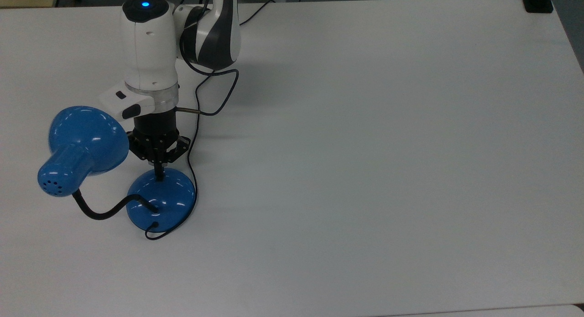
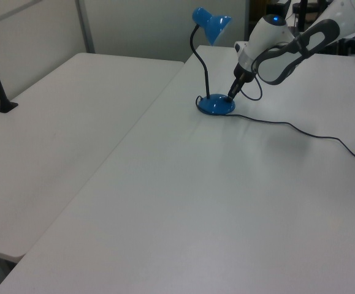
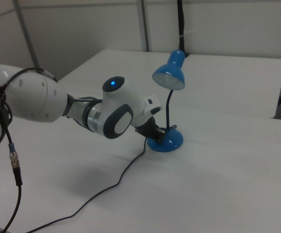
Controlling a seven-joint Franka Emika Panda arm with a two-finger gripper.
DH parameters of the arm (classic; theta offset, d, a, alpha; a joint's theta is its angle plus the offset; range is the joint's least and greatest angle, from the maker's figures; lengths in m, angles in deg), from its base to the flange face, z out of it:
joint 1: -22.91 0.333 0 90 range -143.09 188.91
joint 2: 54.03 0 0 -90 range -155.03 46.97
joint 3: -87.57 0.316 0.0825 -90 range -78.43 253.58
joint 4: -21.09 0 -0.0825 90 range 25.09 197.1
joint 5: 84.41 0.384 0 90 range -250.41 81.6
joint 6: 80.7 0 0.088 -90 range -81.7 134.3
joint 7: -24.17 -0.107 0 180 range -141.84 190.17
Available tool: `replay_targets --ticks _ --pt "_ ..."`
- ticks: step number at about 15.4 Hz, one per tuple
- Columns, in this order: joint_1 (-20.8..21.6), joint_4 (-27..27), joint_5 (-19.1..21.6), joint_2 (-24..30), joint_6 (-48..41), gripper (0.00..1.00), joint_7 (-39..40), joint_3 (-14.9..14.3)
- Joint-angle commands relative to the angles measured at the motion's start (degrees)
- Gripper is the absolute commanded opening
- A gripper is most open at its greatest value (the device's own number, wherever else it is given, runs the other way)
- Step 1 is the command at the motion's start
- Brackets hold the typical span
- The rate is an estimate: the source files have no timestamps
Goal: Turn off the lamp
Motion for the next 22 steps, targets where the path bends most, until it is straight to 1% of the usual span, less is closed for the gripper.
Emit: replay_targets --ticks 1,4,6,9,10,11,13,15,16,17,18,19,20,21,22 --pt "-1.1 1.2 -0.3 1.5 -4.8 0.0 1.0 1.0" --pt "0.9 0.7 -0.3 6.4 -17.2 0.0 0.6 1.2" --pt "3.3 0.7 -0.3 9.5 -24.0 0.0 -1.5 1.9" --pt "7.1 0.6 -1.0 13.7 -32.4 0.0 -4.4 1.9" --pt "8.8 0.0 -1.9 16.1 -36.5 0.0 -5.8 1.8" --pt "10.0 -1.9 -2.3 17.5 -41.6 0.0 -6.5 1.8" --pt "11.8 -5.9 -3.4 19.3 -49.9 0.0 -6.5 1.9" --pt "12.9 -7.4 -3.4 20.6 -53.4 0.0 -6.1 1.8" --pt "13.9 -7.7 -3.4 21.7 -55.0 0.02 -6.0 1.6" --pt "14.2 -8.1 -3.4 22.7 -56.1 0.1 -5.9 1.6" --pt "14.2 -8.2 -3.4 23.9 -57.7 0.2 -5.9 1.7" --pt "14.2 -8.8 -3.4 24.8 -60.4 0.43 -5.9 1.8" --pt "14.2 -10.0 -3.4 24.9 -62.8 0.77 -6.3 1.8" --pt "14.0 -11.6 -3.4 24.9 -64.4 0.96 -6.4 1.7" --pt "13.7 -12.7 -3.4 24.7 -65.4 1.0 -6.4 1.7"
